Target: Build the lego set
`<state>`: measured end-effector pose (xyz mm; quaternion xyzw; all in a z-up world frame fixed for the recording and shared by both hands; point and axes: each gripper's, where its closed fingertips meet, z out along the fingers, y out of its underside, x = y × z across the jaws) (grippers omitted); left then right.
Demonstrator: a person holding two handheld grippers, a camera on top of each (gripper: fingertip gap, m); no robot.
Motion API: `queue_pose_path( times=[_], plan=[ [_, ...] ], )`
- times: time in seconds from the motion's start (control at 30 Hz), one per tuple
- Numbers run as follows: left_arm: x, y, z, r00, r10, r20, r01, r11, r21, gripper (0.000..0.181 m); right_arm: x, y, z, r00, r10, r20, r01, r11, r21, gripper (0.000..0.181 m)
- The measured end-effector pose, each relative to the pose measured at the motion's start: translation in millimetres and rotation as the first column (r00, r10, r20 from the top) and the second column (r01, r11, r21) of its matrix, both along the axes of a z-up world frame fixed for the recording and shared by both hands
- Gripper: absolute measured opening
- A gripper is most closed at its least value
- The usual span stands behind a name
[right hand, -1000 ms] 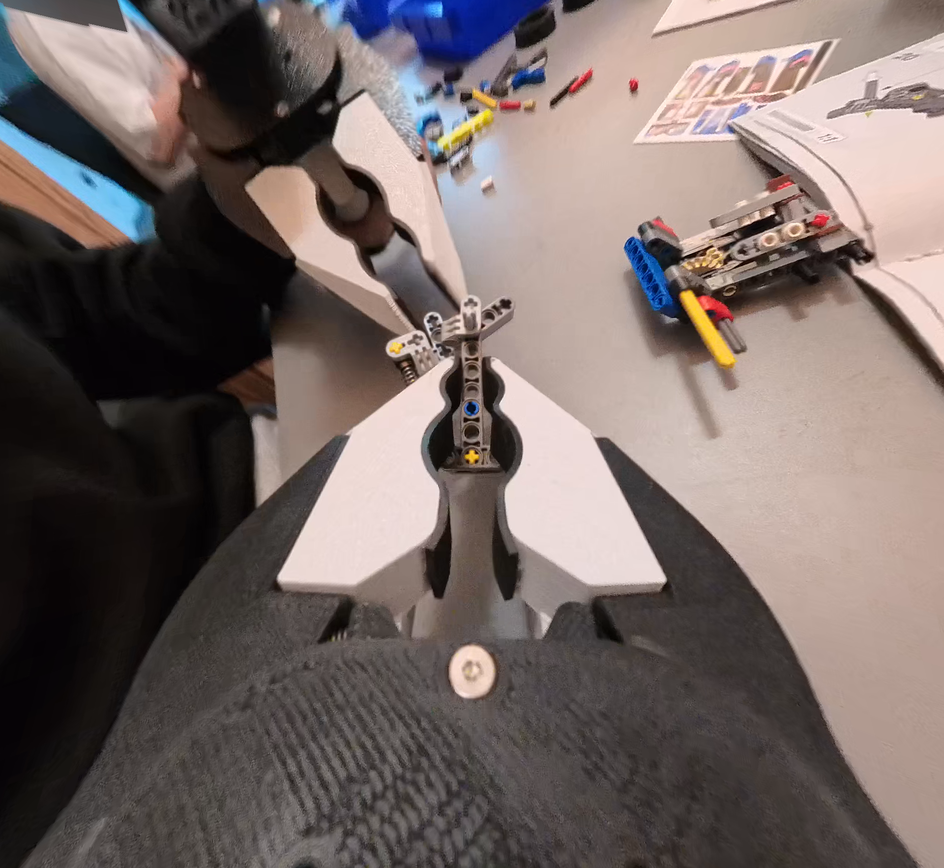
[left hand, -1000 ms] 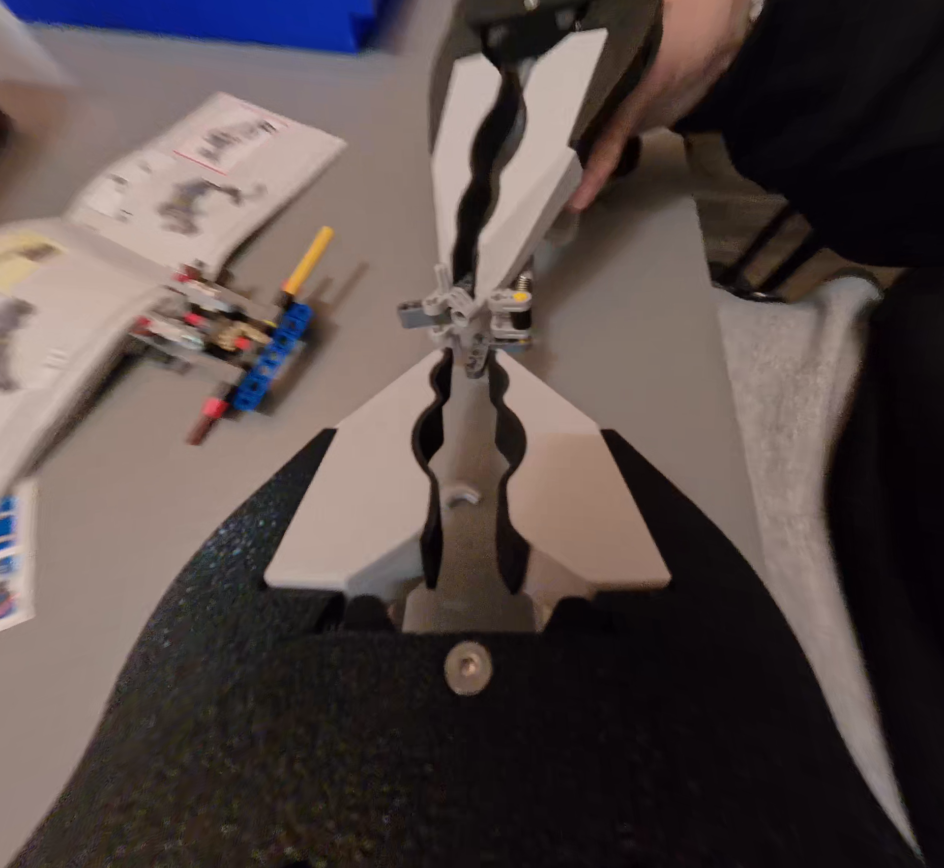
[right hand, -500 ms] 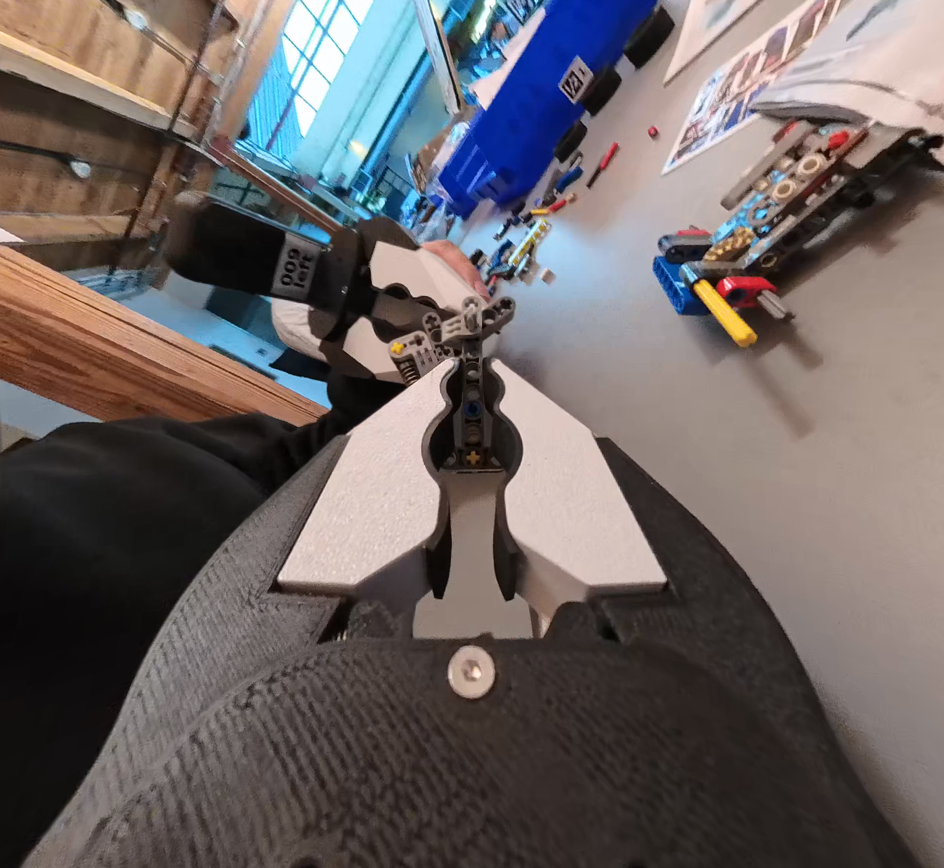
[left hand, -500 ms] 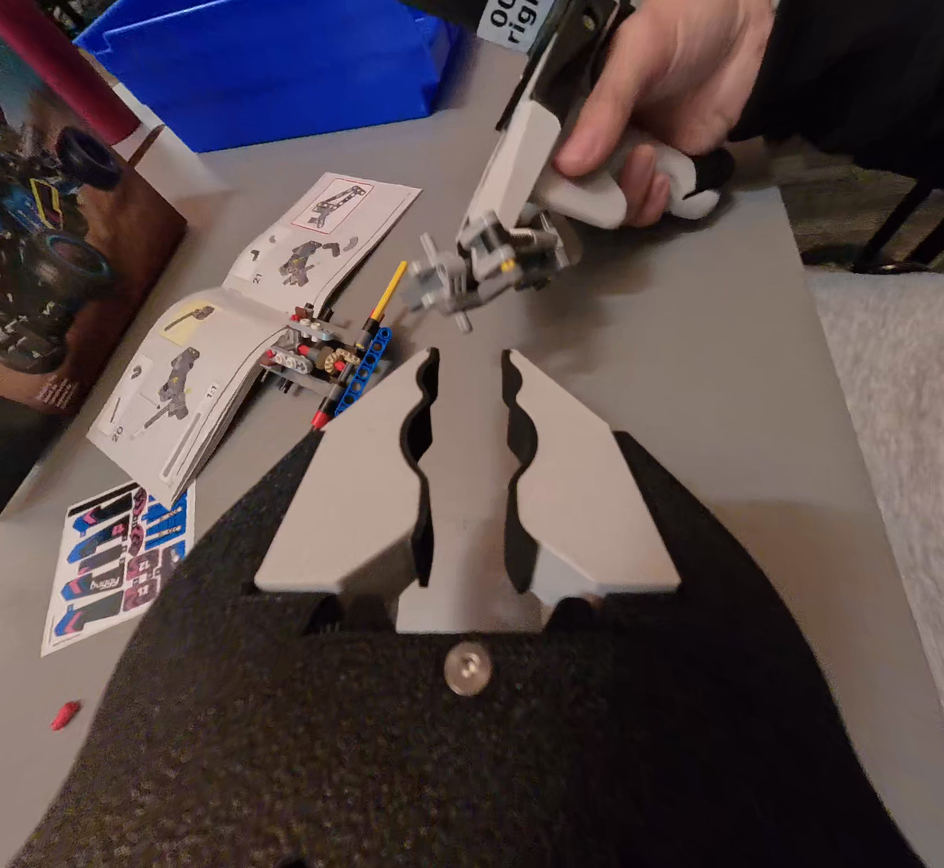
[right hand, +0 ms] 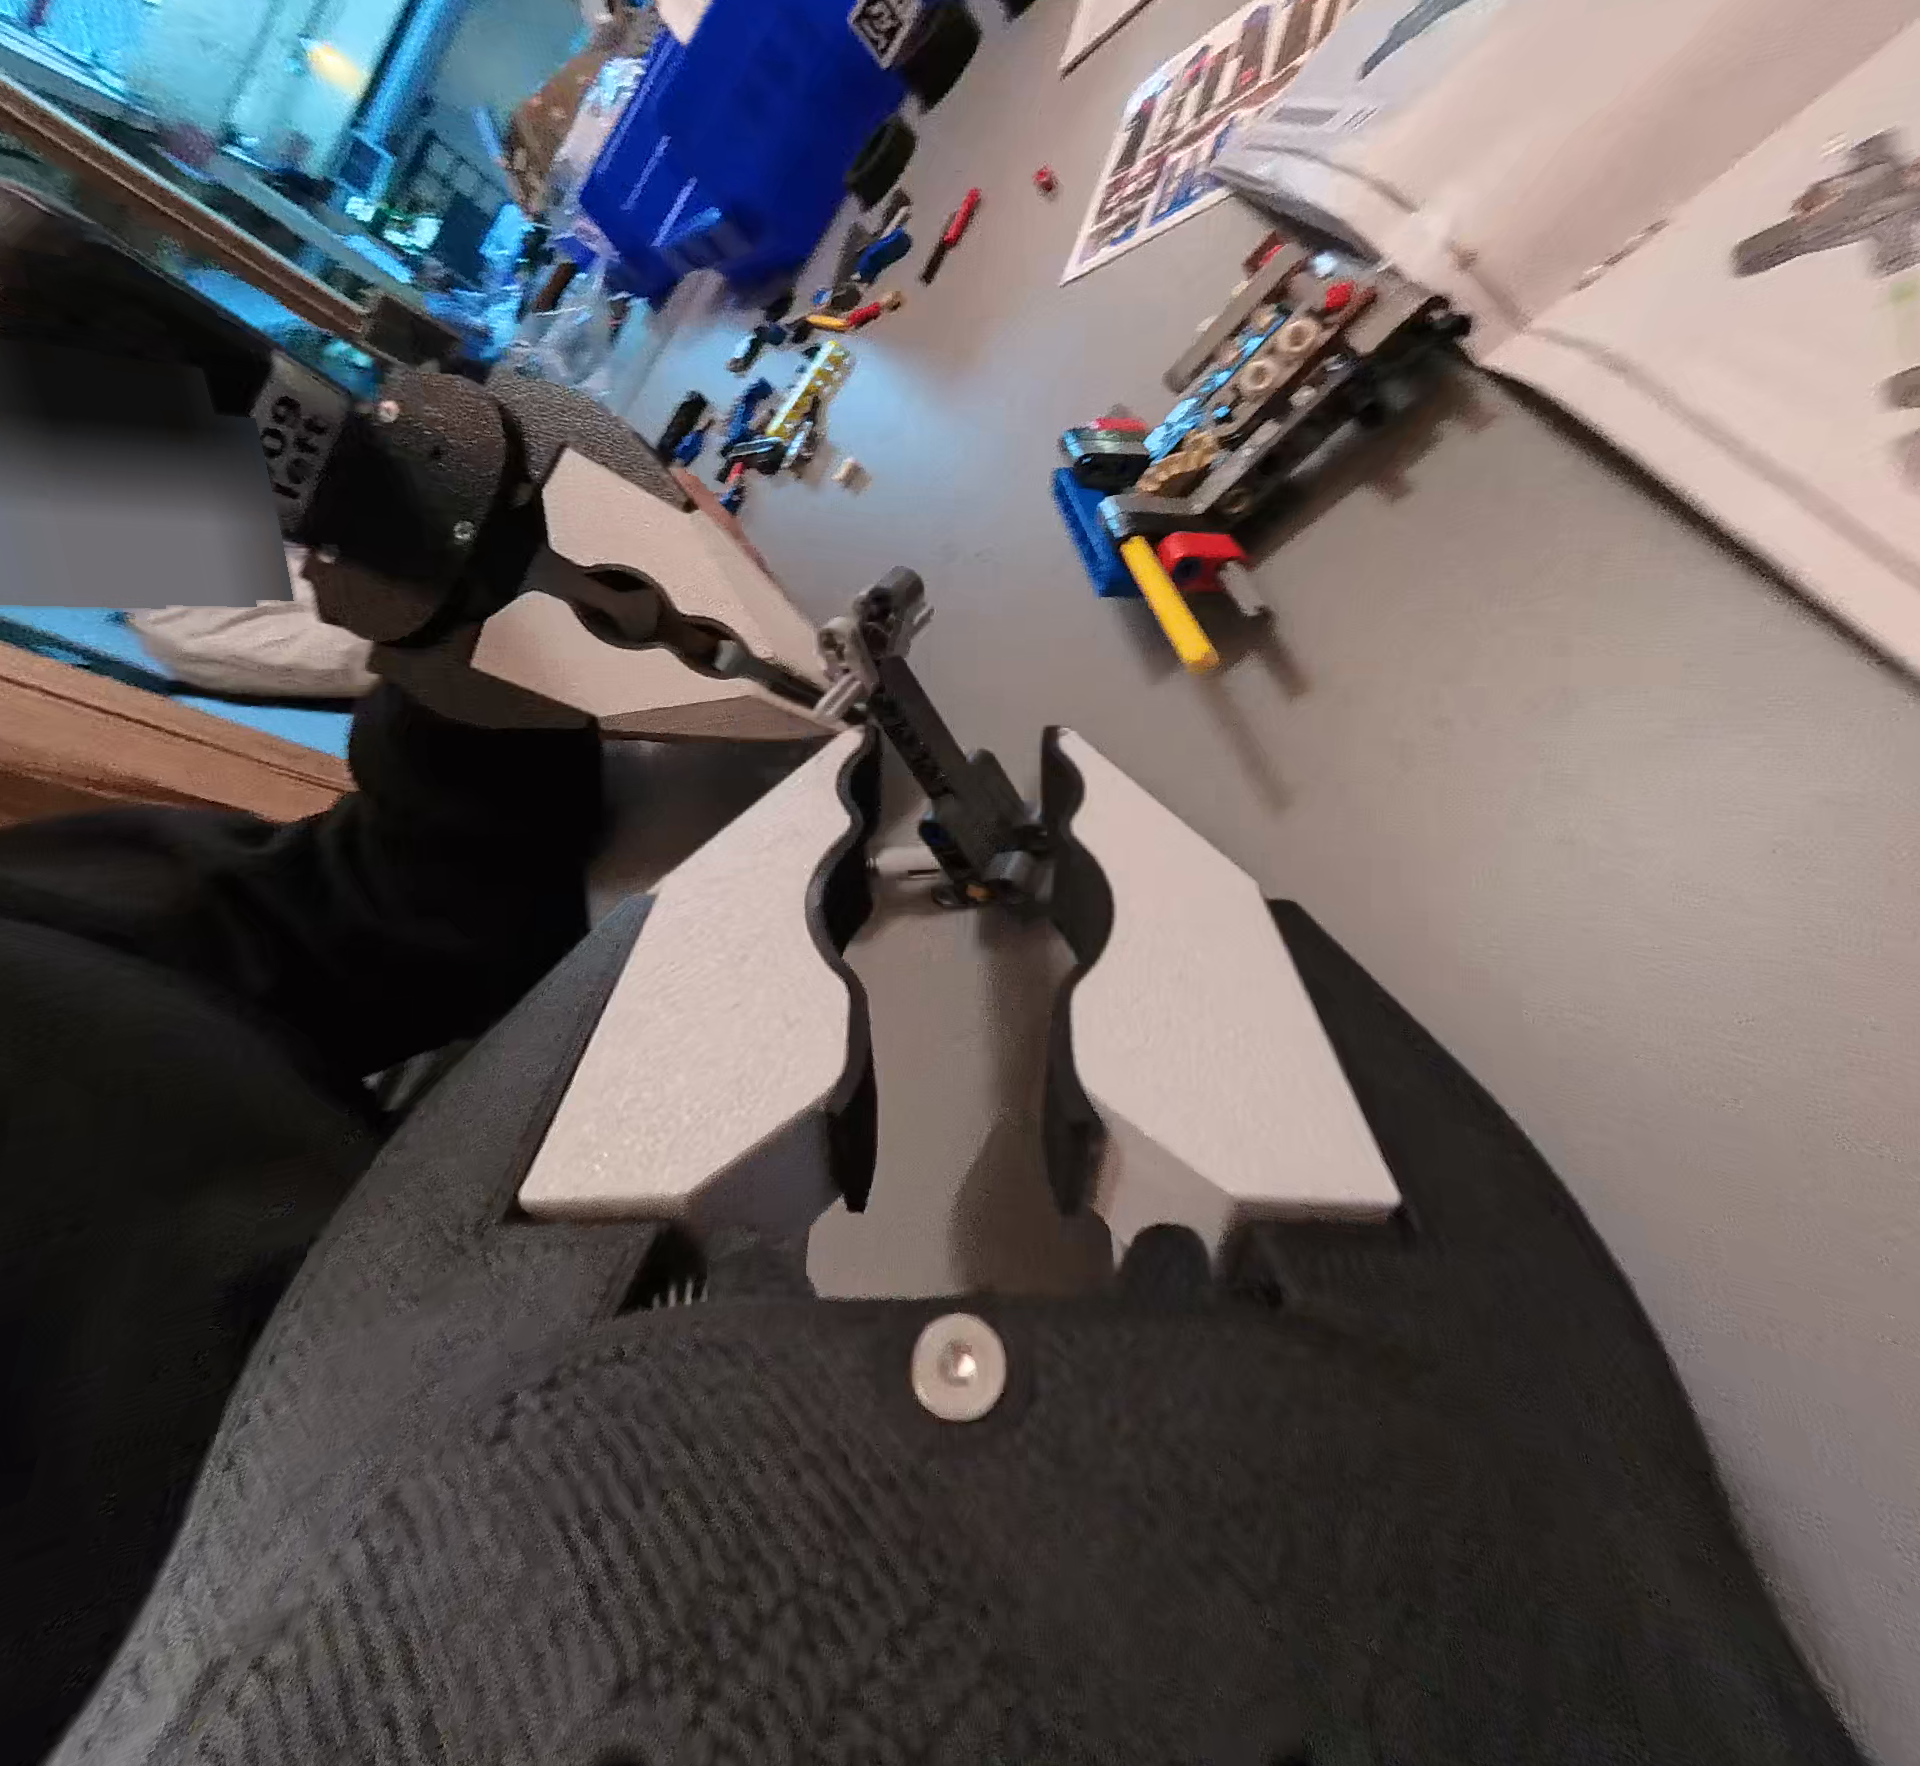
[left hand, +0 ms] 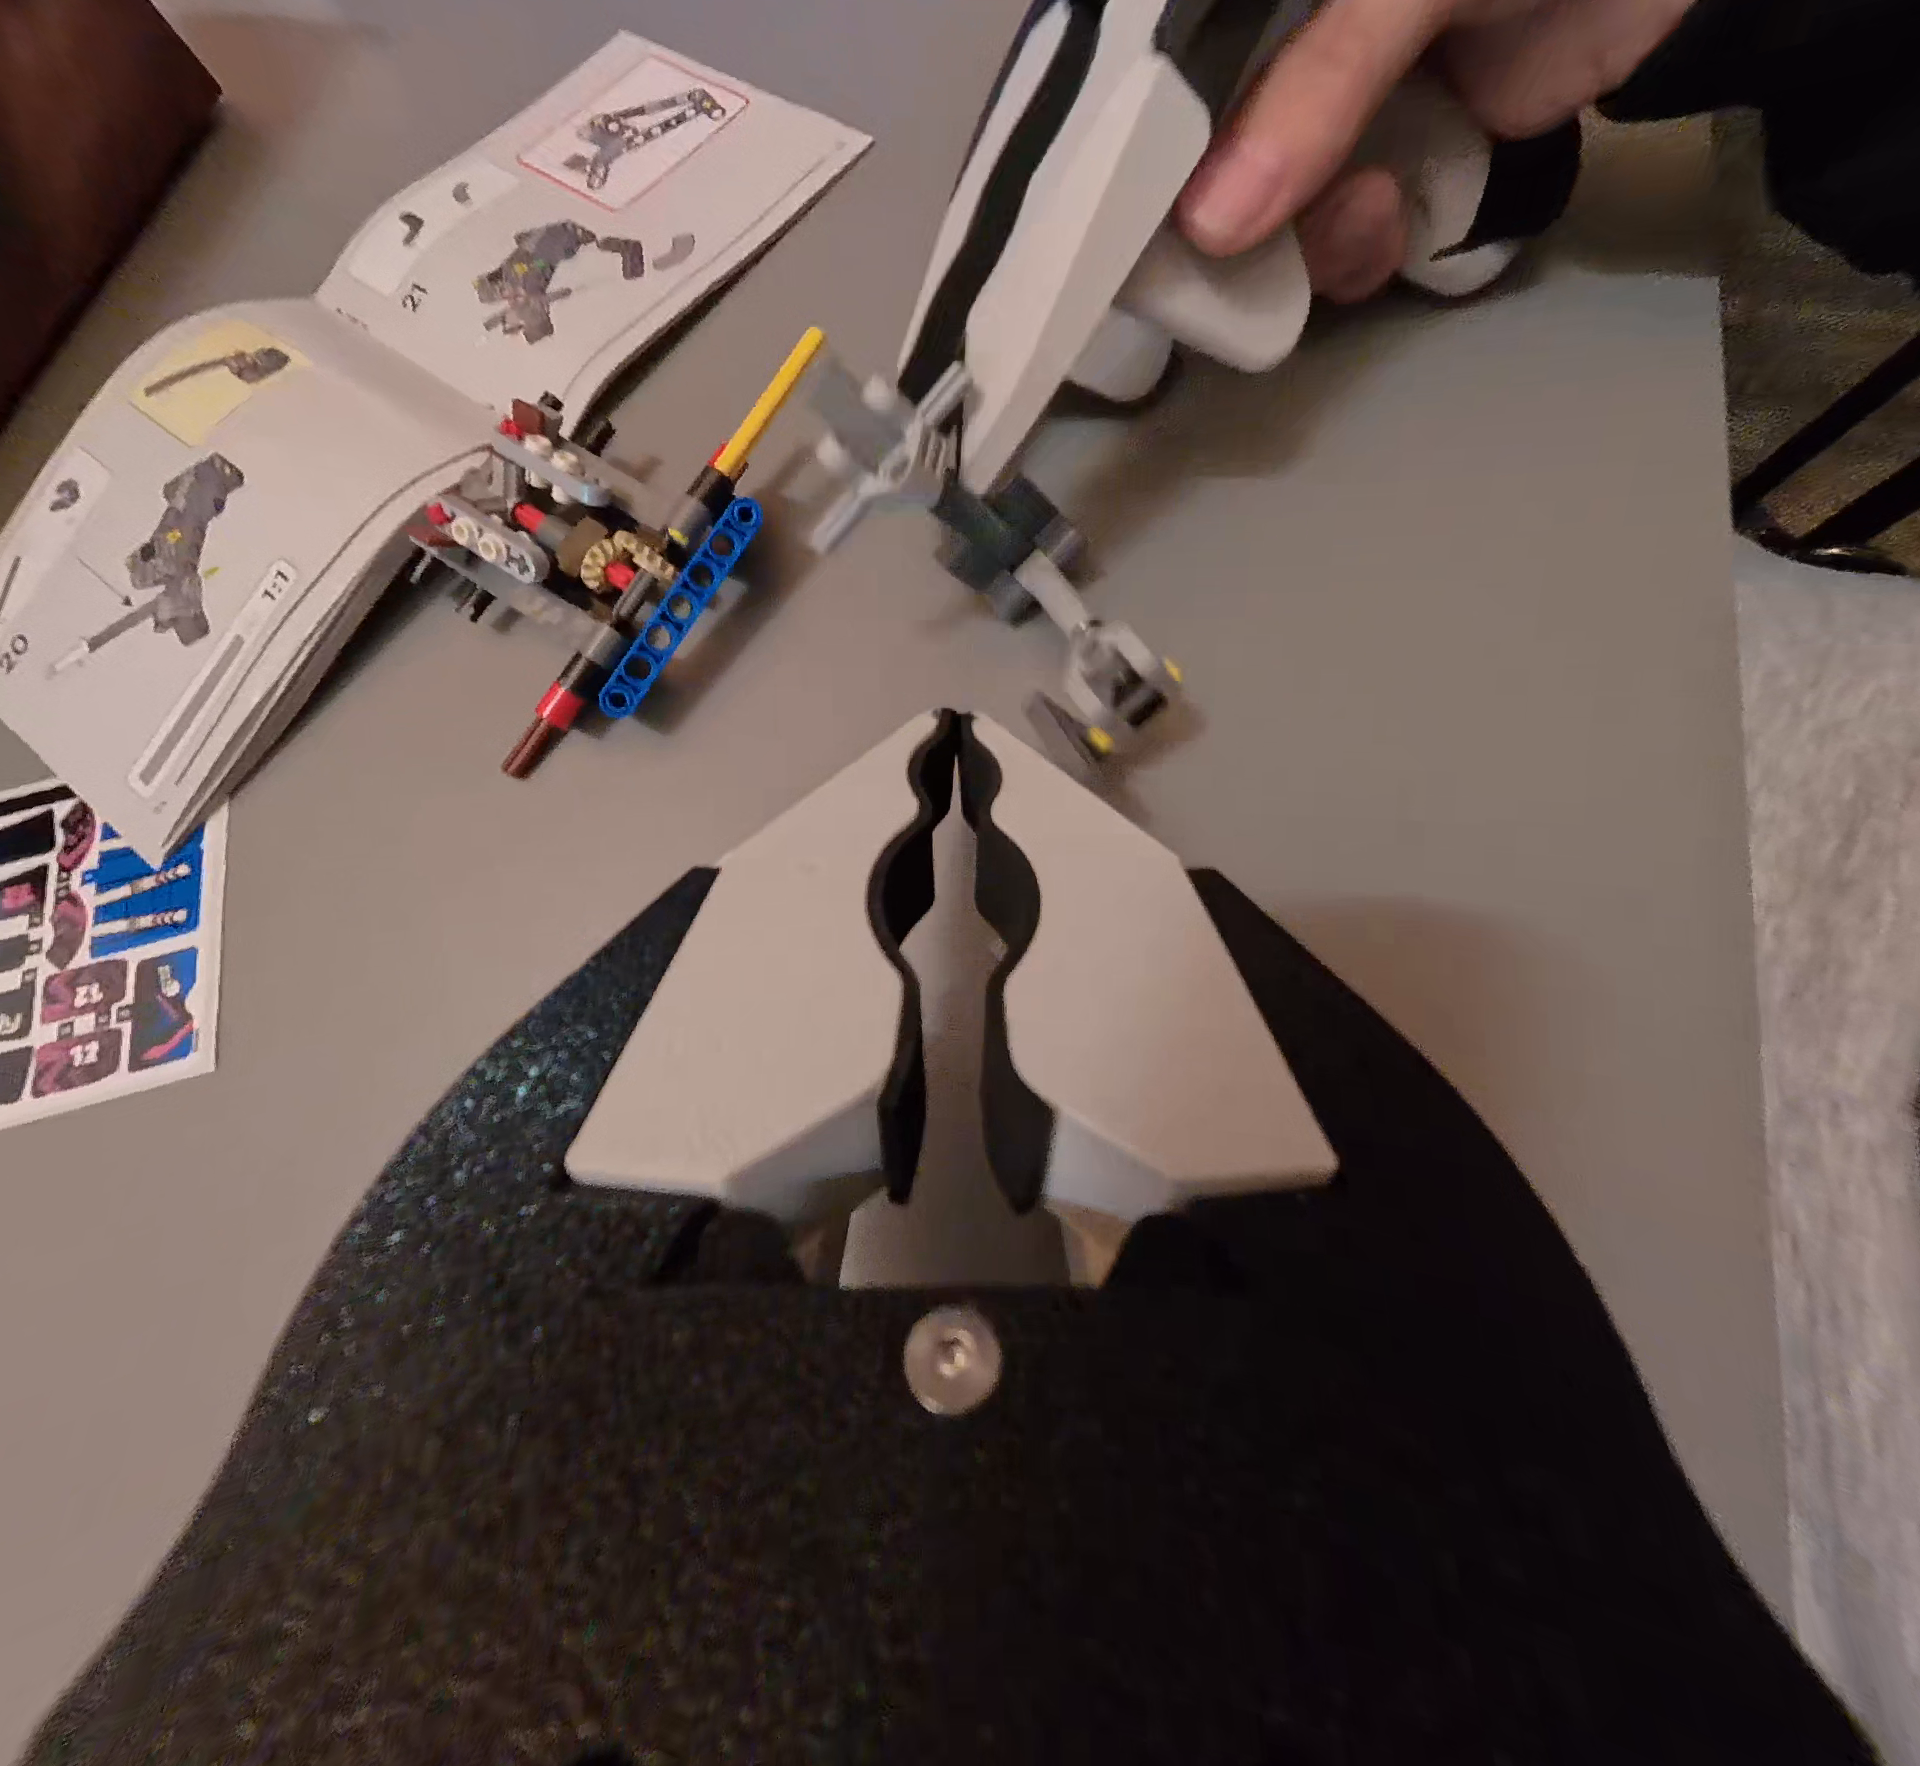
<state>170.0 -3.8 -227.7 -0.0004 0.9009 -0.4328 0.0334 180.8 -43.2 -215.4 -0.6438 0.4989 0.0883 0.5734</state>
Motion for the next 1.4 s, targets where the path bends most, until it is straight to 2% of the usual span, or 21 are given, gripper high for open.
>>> queue_pose_path(
  times=[0.07, 0.13, 0.27, 0.33, 0.43, 0.5, 0.57, 0.6, 0.67, 0.73, 0.9, 0.97, 1.0, 1.1, 1.27, 1.4],
  plan=[
    [-3.1, -3.0, -0.1, 1.0, -0.009, -0.024, 0.009, 1.0, -0.018, 0.0, -1.5, -5.7, -1.3, 1.0, 0.015, 0.019, -0.014, 0.998, -0.061, 0.04],
    [-5.6, -3.2, -4.3, 0.999, -0.017, -0.039, 0.017, 1.0, 0.003, 0.0, -1.5, -14.6, -6.0, 0.997, 0.009, 0.073, 0.005, 0.98, -0.2, 0.046],
    [-0.2, 1.3, -8.8, 0.999, -0.015, 0.031, 0.014, 0.999, 0.052, 0.0, -16.6, -21.2, -15.3, 0.99, 0.076, 0.115, -0.021, 0.908, -0.418, 0.058],
    [1.1, 3.6, -6.9, 0.998, -0.028, 0.058, 0.024, 0.998, 0.056, 0.0, -29.5, -16.5, -14.5, 0.978, 0.124, 0.17, -0.026, 0.871, -0.49, 0.058],
    [-7.9, 11.6, -7.7, 0.987, -0.135, 0.086, 0.127, 0.988, 0.093, 0.002, -40.4, -20.7, -19.9, 0.944, 0.193, 0.268, 0.042, 0.735, -0.677, 0.05],
    [-16.0, 19.3, -9.3, 0.977, -0.203, 0.073, 0.193, 0.974, 0.122, 0.015, -47.8, -15.5, -18.8, 0.913, 0.257, 0.319, 0.065, 0.677, -0.733, 0.045],
    [-25.8, 23.2, -5.5, 0.961, -0.268, 0.061, 0.261, 0.96, 0.107, 0.026, -45.1, -17.2, -13.7, 0.918, 0.188, 0.35, 0.123, 0.703, -0.7, 0.042],
    [-29.7, 23.2, -2.3, 0.952, -0.296, 0.073, 0.29, 0.953, 0.088, 0.028, -42.2, -15.4, -11.0, 0.922, 0.146, 0.358, 0.129, 0.756, -0.642, 0.043],
    [-34.7, 19.8, 2.2, 0.935, -0.334, 0.116, 0.329, 0.942, 0.06, 0.026, -35.1, -10.9, -9.6, 0.945, 0.088, 0.315, 0.093, 0.85, -0.518, 0.042],
    [-35.1, 14.3, 2.6, 0.914, -0.357, 0.193, 0.353, 0.934, 0.054, 0.027, -26.1, -9.7, -7.0, 0.951, 0.074, 0.299, 0.08, 0.879, -0.471, 0.044],
    [-36.9, 8.4, 1.7, 0.794, -0.426, 0.433, 0.436, 0.896, 0.082, 0.026, -16.1, 2.8, -5.7, 0.934, 0.167, 0.315, 0.007, 0.874, -0.486, 0.036],
    [-34.6, 6.0, 1.7, 0.766, -0.422, 0.485, 0.434, 0.896, 0.094, 0.02, -15.3, 8.7, -7.1, 0.923, 0.21, 0.321, -0.025, 0.868, -0.496, 0.018],
    [-34.6, 5.2, -0.3, 0.762, -0.425, 0.489, 0.433, 0.895, 0.103, 0.015, -13.5, 8.8, -7.8, 0.918, 0.22, 0.329, -0.022, 0.859, -0.511, 0.01],
    [-37.7, 3.1, -2.6, 0.763, -0.434, 0.479, 0.442, 0.891, 0.103, 0.002, -14.1, 9.9, -8.8, 0.893, 0.275, 0.357, -0.036, 0.833, -0.552, 0.006],
    [-39.4, 19.3, 3.6, 0.759, -0.476, 0.444, 0.463, 0.874, 0.147, 0.023, -18.3, 12.6, -7.2, 0.853, 0.351, 0.387, -0.077, 0.817, -0.571, 0.006],
    [-38.5, 31.5, -5.2, 0.755, -0.511, 0.411, 0.468, 0.859, 0.208, 0.025, -20.3, 15.3, -9.0, 0.827, 0.401, 0.394, -0.103, 0.797, -0.595, 0.005]
  ],
)
